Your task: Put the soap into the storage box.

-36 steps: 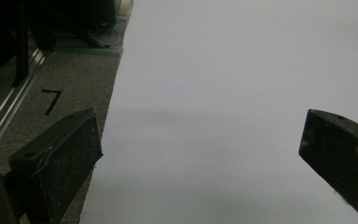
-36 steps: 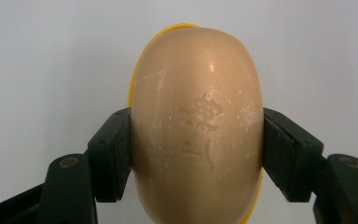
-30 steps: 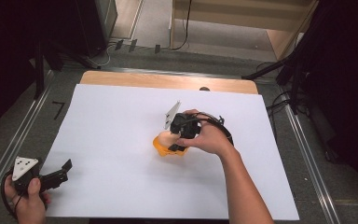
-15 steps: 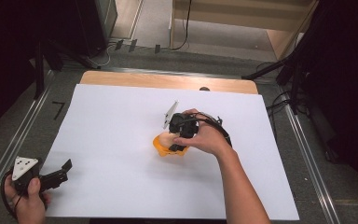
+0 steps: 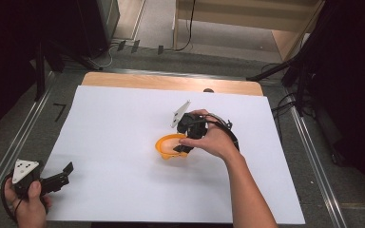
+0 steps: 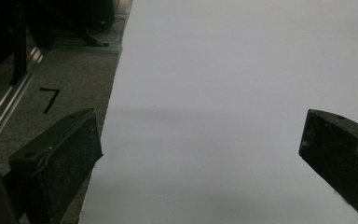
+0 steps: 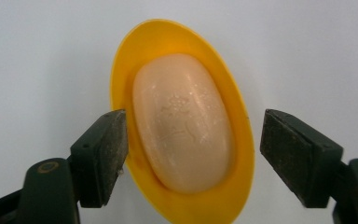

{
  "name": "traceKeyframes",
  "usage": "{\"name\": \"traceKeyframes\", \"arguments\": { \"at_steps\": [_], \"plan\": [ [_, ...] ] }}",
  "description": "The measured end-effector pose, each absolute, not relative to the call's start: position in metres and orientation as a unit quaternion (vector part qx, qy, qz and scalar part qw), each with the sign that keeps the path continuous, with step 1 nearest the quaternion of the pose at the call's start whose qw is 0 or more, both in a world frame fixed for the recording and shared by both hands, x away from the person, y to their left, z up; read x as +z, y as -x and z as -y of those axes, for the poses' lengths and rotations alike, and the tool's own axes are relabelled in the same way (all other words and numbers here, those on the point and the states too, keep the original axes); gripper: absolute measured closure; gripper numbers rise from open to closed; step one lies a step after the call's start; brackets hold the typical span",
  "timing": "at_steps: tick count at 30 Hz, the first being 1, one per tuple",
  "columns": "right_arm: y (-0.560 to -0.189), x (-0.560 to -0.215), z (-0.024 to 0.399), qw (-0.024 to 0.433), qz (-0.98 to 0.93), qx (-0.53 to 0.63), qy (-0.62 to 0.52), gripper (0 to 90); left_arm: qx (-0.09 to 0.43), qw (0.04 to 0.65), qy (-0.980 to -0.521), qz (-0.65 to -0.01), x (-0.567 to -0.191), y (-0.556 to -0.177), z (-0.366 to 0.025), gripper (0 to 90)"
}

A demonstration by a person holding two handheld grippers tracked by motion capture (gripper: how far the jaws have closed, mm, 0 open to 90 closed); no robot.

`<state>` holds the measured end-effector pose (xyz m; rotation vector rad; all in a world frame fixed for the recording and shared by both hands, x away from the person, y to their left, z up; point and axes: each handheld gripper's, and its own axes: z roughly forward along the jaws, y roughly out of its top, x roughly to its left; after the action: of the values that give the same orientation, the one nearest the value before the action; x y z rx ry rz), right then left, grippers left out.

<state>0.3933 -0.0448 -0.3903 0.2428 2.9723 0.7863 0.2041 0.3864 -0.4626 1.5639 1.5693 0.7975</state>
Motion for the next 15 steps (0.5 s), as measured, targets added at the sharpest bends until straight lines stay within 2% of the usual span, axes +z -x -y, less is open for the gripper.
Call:
{"name": "traceKeyframes", "arguments": {
  "at_steps": [6,12,15],
  "plan": [
    [-0.391,-0.392,0.064,0.056,-0.946,0.286,-0.142,18.3,0.314,0.384,-0.614,-0.614,-0.463,-0.204,-0.386,0.0],
    [-0.389,-0.397,0.085,0.051,-0.922,0.315,-0.221,13.1,0.314,0.383,-0.614,-0.614,-0.463,-0.204,-0.386,0.0],
    [-0.384,-0.402,0.093,0.065,-0.911,0.319,-0.252,11.9,0.314,0.383,-0.615,-0.614,-0.463,-0.204,-0.386,0.0]
  ]
}}
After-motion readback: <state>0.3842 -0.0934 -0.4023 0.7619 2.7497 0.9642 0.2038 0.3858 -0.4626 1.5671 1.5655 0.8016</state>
